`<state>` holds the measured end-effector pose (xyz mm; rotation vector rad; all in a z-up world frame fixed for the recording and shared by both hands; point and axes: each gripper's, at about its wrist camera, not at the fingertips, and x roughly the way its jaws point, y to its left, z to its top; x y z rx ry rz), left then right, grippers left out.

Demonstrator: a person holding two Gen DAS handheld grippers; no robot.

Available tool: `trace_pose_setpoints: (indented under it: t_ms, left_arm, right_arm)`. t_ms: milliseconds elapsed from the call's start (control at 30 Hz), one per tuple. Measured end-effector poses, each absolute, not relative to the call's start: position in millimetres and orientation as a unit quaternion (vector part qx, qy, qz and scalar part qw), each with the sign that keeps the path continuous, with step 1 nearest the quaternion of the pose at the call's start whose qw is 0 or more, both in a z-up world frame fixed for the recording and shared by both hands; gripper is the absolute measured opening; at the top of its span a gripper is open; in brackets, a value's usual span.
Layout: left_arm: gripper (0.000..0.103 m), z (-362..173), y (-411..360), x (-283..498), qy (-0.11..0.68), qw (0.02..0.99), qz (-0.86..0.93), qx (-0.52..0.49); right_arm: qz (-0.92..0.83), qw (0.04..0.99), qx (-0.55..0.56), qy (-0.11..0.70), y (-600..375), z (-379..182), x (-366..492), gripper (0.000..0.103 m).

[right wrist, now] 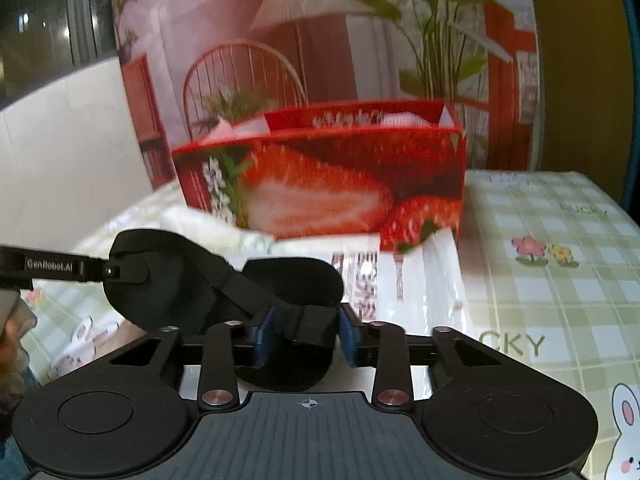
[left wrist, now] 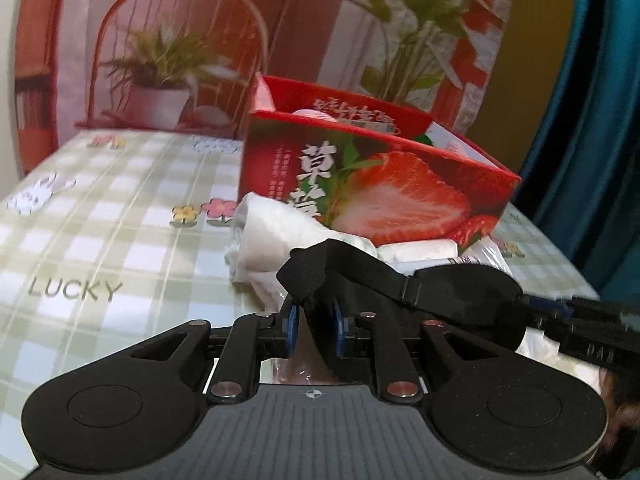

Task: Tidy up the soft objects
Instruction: 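Close the right tool on the black eye mask while the left tool holds it, then lift the black eye mask with both tools and carry it over the red box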

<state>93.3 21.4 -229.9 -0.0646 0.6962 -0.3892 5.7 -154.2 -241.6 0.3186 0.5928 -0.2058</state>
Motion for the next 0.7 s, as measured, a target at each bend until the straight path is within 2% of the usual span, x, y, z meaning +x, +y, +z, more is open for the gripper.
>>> trace_pose_setpoints:
  t_ms: [100, 200, 433, 700]
  left_arm:
    - [0.022, -231.8, 14.6, 93.6, 0.343, 0.920, -0.191, -0.005]
    - [0.022, -233.4, 16.9, 95.4, 0.349, 0.917, -0.191, -0.011]
    - [0.022, -235.7, 19.8, 96.6, 0.357, 0.914, -0.193, -0.019]
    - [0.022, -245.5, 21.9, 101.9, 0.379, 0.905, -0.191, -0.031]
  right_arm:
    - [-0.107, 0.942, 0.156, 0.276, -155.4, -238.9, 3.7, 0.013]
    - [-0.115, 0.941, 0.159, 0.275, -158.8, -239.9, 3.4, 0.011]
    - [-0.113, 0.941, 0.163, 0.274, -159.4, -242.6, 4.1, 0.011]
    - [-0.107, 0.934, 0.177, 0.292, -160.6, -250.8, 8.8, 0.020]
